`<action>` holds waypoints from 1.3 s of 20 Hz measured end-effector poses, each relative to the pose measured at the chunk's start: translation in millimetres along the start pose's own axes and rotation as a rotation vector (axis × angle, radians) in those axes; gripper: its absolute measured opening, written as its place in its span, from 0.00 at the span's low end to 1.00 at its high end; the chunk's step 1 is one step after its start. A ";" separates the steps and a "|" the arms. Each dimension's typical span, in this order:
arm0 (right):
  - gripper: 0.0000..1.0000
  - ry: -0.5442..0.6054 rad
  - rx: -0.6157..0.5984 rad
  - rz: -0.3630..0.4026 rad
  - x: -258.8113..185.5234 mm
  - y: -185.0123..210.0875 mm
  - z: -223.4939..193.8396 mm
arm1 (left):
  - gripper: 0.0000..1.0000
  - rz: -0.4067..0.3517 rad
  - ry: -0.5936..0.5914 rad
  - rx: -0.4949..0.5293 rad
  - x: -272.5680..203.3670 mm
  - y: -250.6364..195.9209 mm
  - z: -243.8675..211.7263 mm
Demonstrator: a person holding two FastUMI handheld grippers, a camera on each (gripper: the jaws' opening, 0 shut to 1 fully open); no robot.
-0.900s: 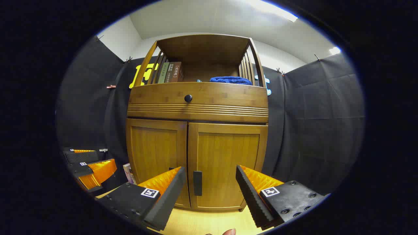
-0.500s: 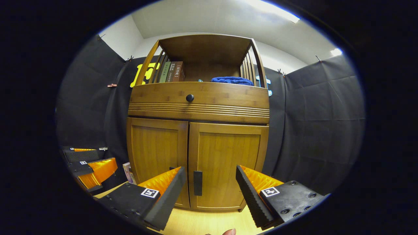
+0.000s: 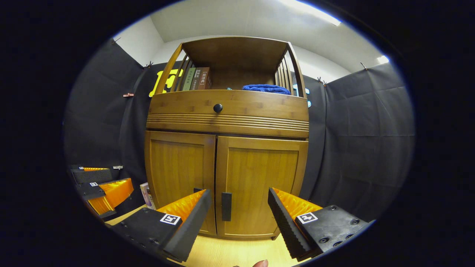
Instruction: Open the right door of the double-door shoe cabinet with the right hand, and open the left door with the left hand.
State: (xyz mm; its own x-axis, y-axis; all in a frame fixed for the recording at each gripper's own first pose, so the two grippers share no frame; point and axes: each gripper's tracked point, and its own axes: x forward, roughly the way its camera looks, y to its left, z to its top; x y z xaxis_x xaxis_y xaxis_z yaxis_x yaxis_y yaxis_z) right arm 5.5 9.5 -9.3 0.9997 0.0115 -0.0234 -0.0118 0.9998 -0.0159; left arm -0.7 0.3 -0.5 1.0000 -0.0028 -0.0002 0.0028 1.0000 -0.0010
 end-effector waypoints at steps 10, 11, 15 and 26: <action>0.96 0.078 0.014 0.031 56.6 8.5 -59.1 | 0.95 0.007 0.007 0.027 5.9 1.9 -4.4; 0.99 0.093 0.019 0.037 62.9 10.1 -66.3 | 0.95 0.009 0.010 0.025 6.6 2.5 -4.7; 0.98 0.140 0.039 0.036 88.1 11.2 -99.0 | 0.95 0.022 0.019 0.019 9.9 4.8 -7.6; 0.87 0.206 0.087 0.030 144.4 25.2 -152.0 | 0.95 0.047 0.034 0.006 20.8 15.4 -15.3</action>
State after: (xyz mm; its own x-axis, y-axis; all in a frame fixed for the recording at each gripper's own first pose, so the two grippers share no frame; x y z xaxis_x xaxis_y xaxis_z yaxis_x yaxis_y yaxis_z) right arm 146.1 33.9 -165.0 0.9729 0.0467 -0.2264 -0.0308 0.9968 0.0736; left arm 20.2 15.6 -15.9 0.9984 0.0447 -0.0336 -0.0445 0.9990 0.0054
